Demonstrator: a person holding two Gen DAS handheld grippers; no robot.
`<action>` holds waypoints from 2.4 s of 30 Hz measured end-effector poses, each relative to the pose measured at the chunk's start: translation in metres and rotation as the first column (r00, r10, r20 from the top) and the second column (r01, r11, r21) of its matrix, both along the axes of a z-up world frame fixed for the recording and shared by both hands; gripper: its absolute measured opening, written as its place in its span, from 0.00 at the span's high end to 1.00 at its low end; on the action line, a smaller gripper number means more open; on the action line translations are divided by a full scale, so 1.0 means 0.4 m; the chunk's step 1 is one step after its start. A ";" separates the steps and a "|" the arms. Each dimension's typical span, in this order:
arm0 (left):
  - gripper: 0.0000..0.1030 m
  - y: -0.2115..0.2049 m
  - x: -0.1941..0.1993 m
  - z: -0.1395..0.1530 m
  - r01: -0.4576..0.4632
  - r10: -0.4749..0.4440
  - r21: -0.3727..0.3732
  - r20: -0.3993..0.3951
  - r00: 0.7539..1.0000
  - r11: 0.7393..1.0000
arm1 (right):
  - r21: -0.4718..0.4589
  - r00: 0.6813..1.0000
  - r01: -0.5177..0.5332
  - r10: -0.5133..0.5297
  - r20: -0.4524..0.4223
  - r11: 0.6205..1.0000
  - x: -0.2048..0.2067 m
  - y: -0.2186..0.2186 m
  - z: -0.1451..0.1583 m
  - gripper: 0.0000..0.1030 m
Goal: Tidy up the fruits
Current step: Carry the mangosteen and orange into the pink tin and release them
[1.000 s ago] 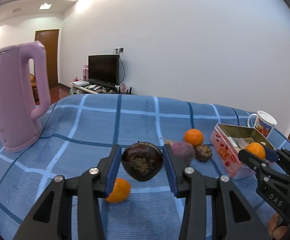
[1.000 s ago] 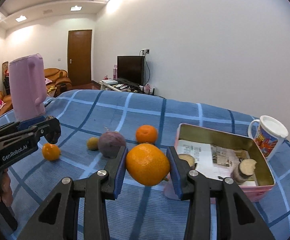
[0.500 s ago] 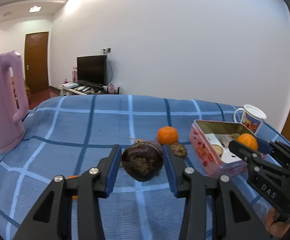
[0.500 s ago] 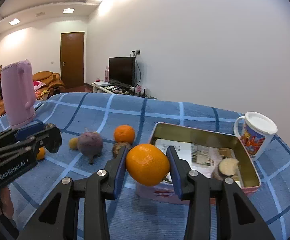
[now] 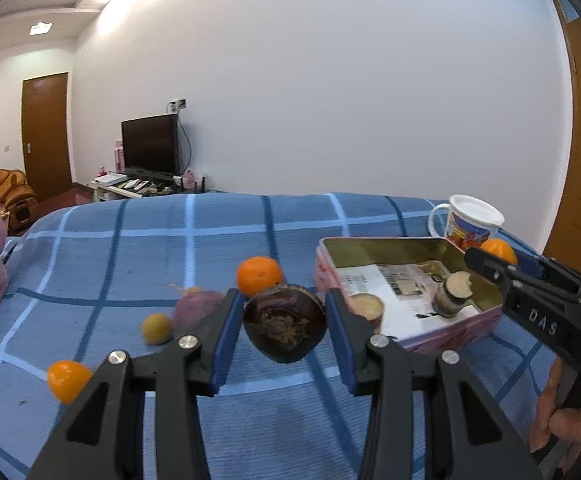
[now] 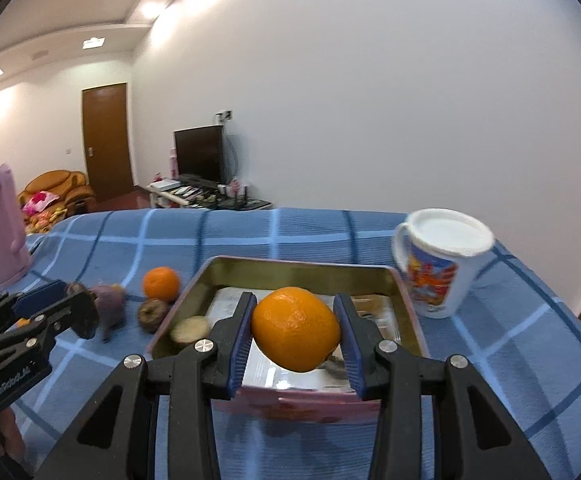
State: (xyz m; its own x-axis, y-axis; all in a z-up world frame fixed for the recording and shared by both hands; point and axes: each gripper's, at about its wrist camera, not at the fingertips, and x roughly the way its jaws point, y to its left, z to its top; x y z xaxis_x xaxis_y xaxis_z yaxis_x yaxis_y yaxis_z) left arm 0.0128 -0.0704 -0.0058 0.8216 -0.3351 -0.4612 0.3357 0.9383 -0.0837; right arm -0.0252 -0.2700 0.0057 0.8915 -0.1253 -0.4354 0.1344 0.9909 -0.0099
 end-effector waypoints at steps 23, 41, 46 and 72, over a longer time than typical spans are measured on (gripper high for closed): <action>0.57 -0.272 0.085 -0.003 0.104 -0.103 0.021 -0.034 0.994 0.994 | 0.076 0.997 0.070 -0.066 -0.049 0.995 0.091 -0.182 -0.012 0.59; 0.57 -0.346 0.150 -0.043 0.086 -0.071 0.087 -0.158 0.985 0.993 | 0.097 0.983 0.031 -0.013 -0.183 0.995 0.190 -0.178 -0.069 0.59; 0.57 -0.346 0.156 -0.047 0.075 -0.059 0.089 -0.167 0.984 0.993 | 0.152 0.983 0.006 0.022 -0.183 0.988 0.195 -0.189 -0.073 0.59; 0.00 -0.337 0.087 0.003 0.037 -0.040 0.101 0.020 0.999 0.994 | 0.208 0.991 0.105 -0.121 0.064 0.972 0.101 -0.242 0.004 0.27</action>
State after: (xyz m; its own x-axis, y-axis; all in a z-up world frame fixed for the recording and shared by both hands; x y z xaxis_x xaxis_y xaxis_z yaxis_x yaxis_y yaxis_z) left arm 0.0477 -0.2051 -0.0048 0.8193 -0.3197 -0.4760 0.3724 0.9279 0.0179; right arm 0.0151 -0.3666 0.0073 0.9079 -0.1426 -0.3942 0.2382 0.9493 0.2050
